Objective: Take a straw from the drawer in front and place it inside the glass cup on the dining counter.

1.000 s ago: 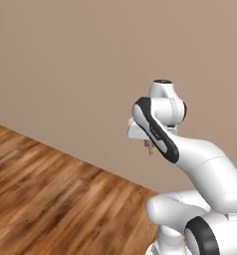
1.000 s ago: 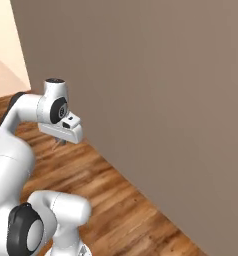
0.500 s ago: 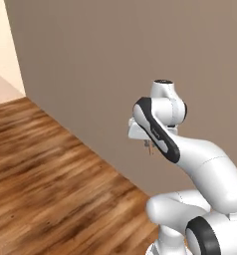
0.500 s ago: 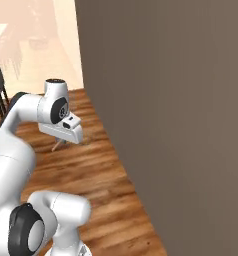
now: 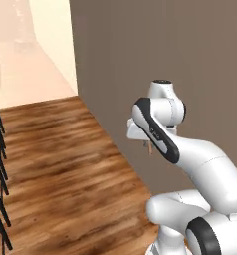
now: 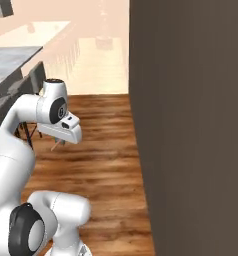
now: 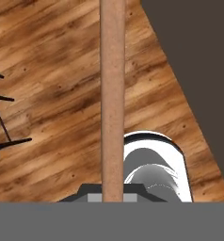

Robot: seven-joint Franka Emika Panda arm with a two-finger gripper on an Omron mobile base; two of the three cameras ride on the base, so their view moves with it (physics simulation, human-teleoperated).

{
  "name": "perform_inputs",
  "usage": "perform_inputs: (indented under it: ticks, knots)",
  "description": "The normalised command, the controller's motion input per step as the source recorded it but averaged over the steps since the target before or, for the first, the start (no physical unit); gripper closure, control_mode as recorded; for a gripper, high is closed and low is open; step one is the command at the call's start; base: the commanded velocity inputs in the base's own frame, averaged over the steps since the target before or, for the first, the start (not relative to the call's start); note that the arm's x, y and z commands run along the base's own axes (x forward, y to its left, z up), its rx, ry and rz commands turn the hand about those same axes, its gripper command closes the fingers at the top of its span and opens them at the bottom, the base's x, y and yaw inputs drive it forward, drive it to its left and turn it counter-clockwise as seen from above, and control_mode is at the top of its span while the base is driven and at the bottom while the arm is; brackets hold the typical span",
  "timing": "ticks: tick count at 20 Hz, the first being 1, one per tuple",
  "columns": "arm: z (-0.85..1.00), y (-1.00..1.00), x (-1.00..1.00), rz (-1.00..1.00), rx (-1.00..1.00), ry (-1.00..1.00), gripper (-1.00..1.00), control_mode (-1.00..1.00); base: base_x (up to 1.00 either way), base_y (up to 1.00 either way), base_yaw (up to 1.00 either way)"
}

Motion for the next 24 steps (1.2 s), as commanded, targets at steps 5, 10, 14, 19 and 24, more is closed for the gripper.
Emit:
perform_inputs:
  ticks: [5,10,14,19,24]
  knots:
    - [0.00,0.00,0.00,0.00,0.00,0.00,1.00,1.00,1.00,-0.38,0.44]
    - [0.00,0.00,0.00,0.00,0.00,0.00,1.00,1.00,1.00,-0.37,0.44]
    - [0.00,0.00,0.00,0.00,0.00,0.00,1.00,1.00,1.00,-0.40,0.49]
    - [0.00,0.00,0.00,0.00,0.00,0.00,1.00,1.00,0.91,-0.44,0.55]
    - [0.00,0.00,0.00,0.00,0.00,0.00,1.00,1.00,0.58,-0.54,0.58]
